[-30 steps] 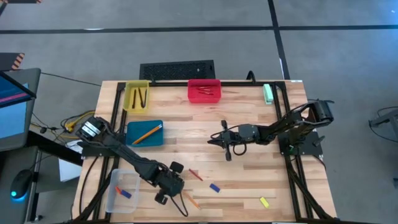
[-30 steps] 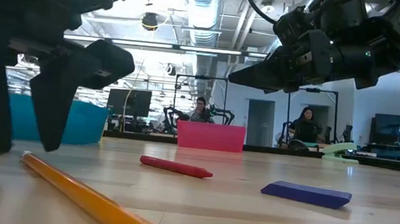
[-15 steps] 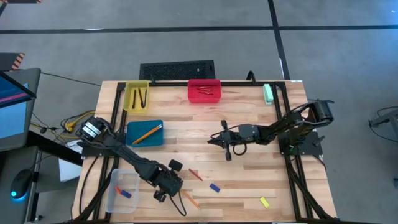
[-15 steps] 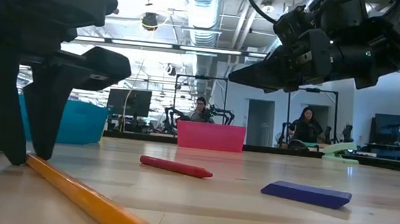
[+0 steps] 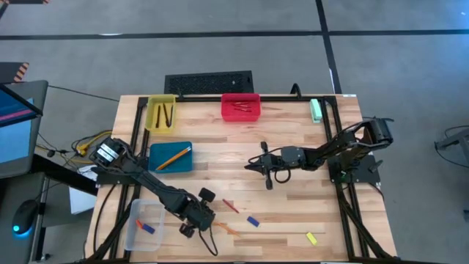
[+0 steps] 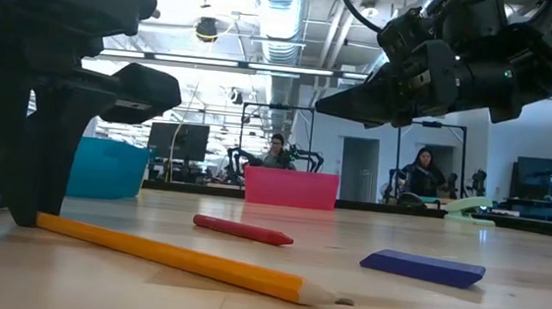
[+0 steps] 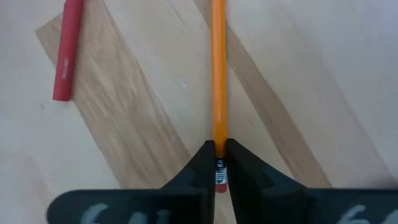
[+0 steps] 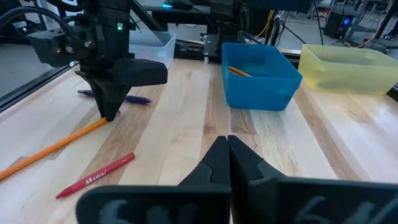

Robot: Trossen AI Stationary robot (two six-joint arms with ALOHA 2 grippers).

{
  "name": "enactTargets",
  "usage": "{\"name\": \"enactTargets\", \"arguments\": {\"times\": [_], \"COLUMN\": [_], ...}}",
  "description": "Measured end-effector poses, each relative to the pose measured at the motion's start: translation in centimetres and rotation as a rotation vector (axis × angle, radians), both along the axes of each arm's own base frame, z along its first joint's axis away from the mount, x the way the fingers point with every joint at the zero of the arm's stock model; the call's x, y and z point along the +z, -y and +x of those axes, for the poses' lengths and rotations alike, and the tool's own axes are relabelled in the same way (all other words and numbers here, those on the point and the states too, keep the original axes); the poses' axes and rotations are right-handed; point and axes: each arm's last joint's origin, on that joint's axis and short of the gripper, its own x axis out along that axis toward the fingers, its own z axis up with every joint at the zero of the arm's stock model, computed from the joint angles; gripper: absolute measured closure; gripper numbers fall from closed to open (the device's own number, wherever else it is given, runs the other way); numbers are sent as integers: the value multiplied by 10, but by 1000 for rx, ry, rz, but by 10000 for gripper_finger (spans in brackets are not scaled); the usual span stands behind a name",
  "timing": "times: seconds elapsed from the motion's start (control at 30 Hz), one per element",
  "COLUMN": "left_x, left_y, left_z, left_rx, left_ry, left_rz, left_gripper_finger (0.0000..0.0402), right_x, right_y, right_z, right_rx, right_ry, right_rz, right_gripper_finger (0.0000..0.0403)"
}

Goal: Sort crayons/erasers/pens/pencils in bins
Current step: Put the yellow pencil into the blue bin

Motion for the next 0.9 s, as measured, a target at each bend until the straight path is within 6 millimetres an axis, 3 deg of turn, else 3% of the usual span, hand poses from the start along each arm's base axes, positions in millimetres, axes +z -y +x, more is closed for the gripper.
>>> {"name": "enactTargets", "arguments": {"times": [0.23,0.57,0.73,0.9], "left_x": [7,24,32,41], "left_y": [-1,-7,-11,-14], "left_z": [-1,0,0,0], "left_rx": [-8,-25,-30,-54], "left_ry": [-72,-64,-57,-42], "left_rz": [61,288,427,563], "left_gripper_finger": [390,395,396,396], "right_x": [0,0,0,7], "right_y": [0,0,-1,0], "right_z": [0,0,3,19], "right_rx": [-1,-8,12,82], "right_ry": [-1,-4,-48,-187], "right_rz": [7,43,152,348], "right_gripper_finger": [398,397,400,397]}}
